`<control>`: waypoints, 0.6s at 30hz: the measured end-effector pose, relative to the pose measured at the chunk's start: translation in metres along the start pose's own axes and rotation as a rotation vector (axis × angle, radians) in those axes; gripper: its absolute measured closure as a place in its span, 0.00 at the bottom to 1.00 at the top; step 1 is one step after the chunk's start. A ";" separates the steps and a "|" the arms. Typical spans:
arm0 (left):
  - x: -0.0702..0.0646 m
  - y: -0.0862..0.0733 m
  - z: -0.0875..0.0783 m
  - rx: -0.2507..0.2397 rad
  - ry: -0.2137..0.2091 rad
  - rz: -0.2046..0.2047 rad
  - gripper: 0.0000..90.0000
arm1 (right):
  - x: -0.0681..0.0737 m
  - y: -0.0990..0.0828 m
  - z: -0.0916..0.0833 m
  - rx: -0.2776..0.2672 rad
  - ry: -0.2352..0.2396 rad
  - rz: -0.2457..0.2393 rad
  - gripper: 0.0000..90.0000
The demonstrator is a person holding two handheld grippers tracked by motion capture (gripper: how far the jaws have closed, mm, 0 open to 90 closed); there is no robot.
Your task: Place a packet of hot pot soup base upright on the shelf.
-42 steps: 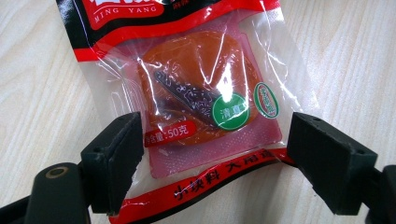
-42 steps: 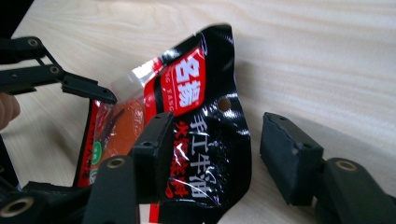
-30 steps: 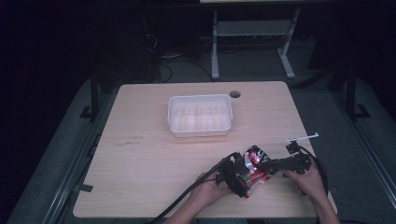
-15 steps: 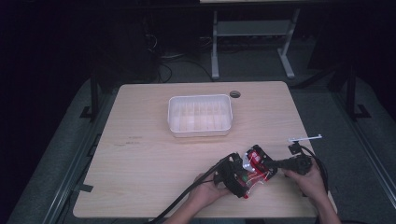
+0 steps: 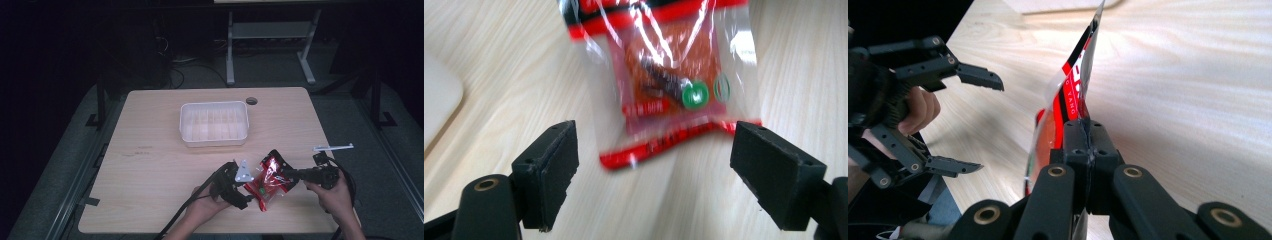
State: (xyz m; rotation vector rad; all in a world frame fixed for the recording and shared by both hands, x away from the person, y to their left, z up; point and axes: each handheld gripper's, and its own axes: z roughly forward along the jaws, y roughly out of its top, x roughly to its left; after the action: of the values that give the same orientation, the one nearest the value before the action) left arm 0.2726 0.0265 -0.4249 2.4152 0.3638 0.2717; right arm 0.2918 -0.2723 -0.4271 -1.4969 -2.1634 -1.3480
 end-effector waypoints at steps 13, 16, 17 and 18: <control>0.000 -0.040 -0.040 -0.021 -0.001 0.016 0.24 | 0.040 0.013 -0.012 -0.047 0.000 -0.088 1.00; 0.002 -0.050 -0.050 -0.024 0.007 -0.003 0.24 | 0.052 0.019 -0.013 -0.059 -0.011 -0.110 0.99; 0.003 -0.054 -0.053 -0.026 0.012 -0.011 0.24 | 0.056 0.021 -0.014 -0.065 -0.014 -0.109 1.00; 0.004 -0.058 -0.056 -0.023 0.017 -0.014 0.24 | 0.061 0.025 -0.015 -0.074 -0.013 -0.108 1.00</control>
State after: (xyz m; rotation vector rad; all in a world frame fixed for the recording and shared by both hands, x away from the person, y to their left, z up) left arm 0.2494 0.1036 -0.4195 2.3883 0.3833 0.2882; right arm 0.2784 -0.2415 -0.3679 -1.4372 -2.2553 -1.4717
